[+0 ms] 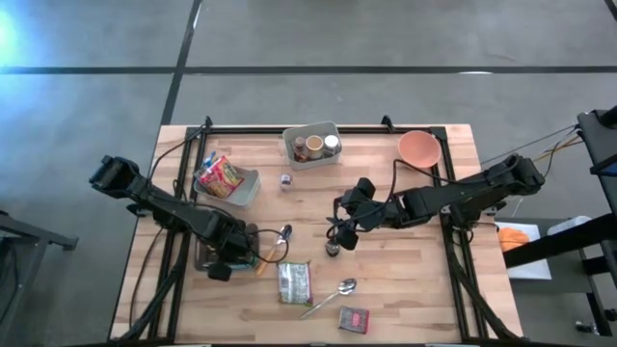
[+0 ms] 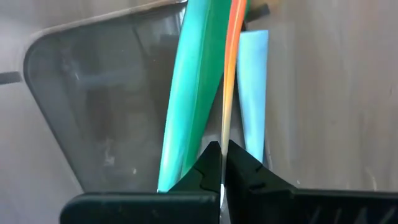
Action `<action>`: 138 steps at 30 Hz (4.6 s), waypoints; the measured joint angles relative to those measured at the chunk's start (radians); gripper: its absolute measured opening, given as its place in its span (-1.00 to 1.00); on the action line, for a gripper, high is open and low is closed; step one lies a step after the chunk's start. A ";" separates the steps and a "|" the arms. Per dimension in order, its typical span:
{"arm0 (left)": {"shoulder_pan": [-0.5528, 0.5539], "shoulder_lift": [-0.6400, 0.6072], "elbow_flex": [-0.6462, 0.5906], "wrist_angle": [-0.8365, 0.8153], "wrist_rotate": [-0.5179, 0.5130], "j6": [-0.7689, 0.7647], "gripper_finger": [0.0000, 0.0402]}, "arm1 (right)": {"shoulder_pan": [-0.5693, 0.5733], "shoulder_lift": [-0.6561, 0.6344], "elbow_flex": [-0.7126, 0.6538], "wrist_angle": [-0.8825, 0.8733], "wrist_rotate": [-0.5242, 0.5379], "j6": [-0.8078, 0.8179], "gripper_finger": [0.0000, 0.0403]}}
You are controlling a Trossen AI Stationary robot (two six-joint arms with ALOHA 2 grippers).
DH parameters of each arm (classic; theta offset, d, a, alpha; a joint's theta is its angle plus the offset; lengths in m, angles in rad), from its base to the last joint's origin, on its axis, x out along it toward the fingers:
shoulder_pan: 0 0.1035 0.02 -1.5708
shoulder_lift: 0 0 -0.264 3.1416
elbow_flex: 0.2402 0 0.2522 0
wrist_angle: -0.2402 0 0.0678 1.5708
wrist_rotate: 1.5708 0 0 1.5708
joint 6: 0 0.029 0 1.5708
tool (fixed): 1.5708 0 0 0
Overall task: Pick & Place Food Item
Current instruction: Put the orange spoon into the black bin, then put the yellow noodle pack into the bottom gray bin
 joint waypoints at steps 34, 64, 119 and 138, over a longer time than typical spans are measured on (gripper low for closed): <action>0.003 0.000 0.117 -0.046 0.065 -0.100 -0.15 | 0.000 0.000 0.000 0.000 -0.002 0.000 0.40; 0.228 0.194 0.309 0.034 -0.146 -0.433 -0.15 | 0.000 0.000 0.000 0.000 -0.002 -0.002 0.40; 0.216 0.427 0.426 0.179 0.174 -0.038 -0.15 | 0.000 0.000 0.002 0.000 -0.003 -0.023 0.40; 0.210 0.432 0.425 0.188 0.247 -0.010 -0.40 | 0.000 0.000 0.002 -0.001 -0.005 -0.023 0.40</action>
